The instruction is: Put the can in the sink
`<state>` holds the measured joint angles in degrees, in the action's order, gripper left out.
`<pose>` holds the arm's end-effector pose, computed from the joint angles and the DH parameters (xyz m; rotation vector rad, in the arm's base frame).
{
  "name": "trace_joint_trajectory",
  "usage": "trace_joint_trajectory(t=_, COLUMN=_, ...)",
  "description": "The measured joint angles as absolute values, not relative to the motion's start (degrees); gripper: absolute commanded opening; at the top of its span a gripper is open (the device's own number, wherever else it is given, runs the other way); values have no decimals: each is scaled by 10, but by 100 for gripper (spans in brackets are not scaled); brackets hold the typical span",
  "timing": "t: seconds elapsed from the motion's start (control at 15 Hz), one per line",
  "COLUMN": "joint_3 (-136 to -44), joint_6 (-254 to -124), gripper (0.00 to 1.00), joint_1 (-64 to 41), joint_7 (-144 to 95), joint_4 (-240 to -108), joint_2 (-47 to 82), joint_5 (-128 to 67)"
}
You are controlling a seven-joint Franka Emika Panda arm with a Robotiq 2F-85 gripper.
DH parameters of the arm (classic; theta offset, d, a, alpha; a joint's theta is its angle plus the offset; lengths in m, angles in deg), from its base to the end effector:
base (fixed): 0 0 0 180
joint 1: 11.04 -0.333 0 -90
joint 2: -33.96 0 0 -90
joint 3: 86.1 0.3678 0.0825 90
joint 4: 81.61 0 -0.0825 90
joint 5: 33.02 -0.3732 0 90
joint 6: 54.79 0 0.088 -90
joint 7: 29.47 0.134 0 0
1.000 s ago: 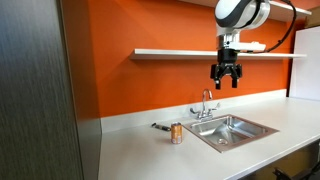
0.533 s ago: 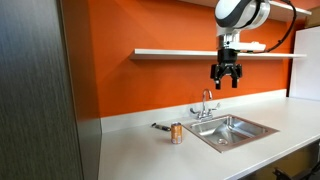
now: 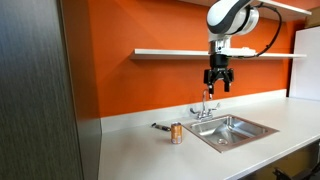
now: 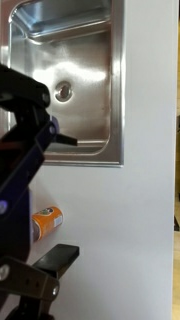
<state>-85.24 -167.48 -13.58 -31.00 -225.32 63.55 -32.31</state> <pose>0.3485 0.0200 0.4802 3.1191 0.1388 -0.0386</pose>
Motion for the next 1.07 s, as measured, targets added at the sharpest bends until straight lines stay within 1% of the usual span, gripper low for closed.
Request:
trace_joint_trajectory(t=0.53, joint_3=-817, joint_6=-1712, gripper=100, joint_1=-178, joint_7=-310, joint_4=-2214, joint_2=528, joint_5=-323)
trace_joint_trajectory(t=1.07, joint_3=-815, joint_6=-1794, gripper=100, joint_1=-181, joint_7=-311, joint_4=-2186, joint_2=424, joint_5=-322)
